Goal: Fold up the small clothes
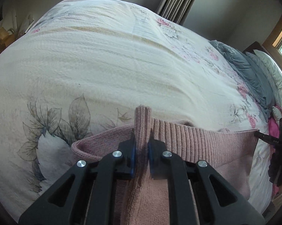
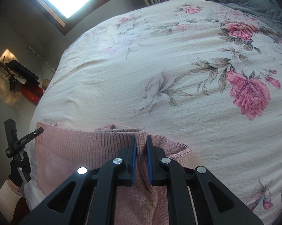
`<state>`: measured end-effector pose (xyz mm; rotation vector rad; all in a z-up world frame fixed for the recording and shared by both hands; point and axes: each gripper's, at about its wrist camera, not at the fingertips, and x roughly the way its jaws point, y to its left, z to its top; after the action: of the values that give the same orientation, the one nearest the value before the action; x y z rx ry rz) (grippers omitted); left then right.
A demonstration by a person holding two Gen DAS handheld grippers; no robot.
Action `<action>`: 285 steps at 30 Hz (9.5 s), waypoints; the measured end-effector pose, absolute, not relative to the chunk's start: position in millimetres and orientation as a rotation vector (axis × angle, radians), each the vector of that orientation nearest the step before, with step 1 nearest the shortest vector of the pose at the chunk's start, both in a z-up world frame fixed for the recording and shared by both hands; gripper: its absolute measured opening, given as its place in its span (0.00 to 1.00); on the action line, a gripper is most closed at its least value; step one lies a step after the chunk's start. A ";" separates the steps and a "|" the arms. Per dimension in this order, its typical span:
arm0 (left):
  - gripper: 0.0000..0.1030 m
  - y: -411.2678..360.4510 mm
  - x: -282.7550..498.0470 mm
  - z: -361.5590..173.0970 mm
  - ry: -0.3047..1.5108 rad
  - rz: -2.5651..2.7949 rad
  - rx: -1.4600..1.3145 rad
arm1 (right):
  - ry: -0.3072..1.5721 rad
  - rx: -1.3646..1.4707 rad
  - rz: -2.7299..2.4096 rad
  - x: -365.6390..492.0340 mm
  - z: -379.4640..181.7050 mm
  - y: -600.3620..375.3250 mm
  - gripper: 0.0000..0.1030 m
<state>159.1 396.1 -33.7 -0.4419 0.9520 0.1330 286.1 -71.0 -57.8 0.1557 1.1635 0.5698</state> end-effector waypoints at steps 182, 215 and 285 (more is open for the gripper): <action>0.55 312.6 167.6 -72.0 1.132 -0.366 -1.030 | 1.172 0.171 1.121 69.1 7.0 82.6 0.11; 0.17 424.7 73.2 -45.9 0.884 -0.195 -0.947 | 1.282 0.078 1.308 35.7 -23.8 211.3 0.11; 0.40 416.0 76.6 -37.8 1.067 0.041 -0.733 | 1.145 0.134 0.847 156.1 -7.1 62.0 0.65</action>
<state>76.6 416.0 -37.8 -0.7331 1.0667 0.0410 156.1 62.0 -7.1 0.1337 1.1451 0.8469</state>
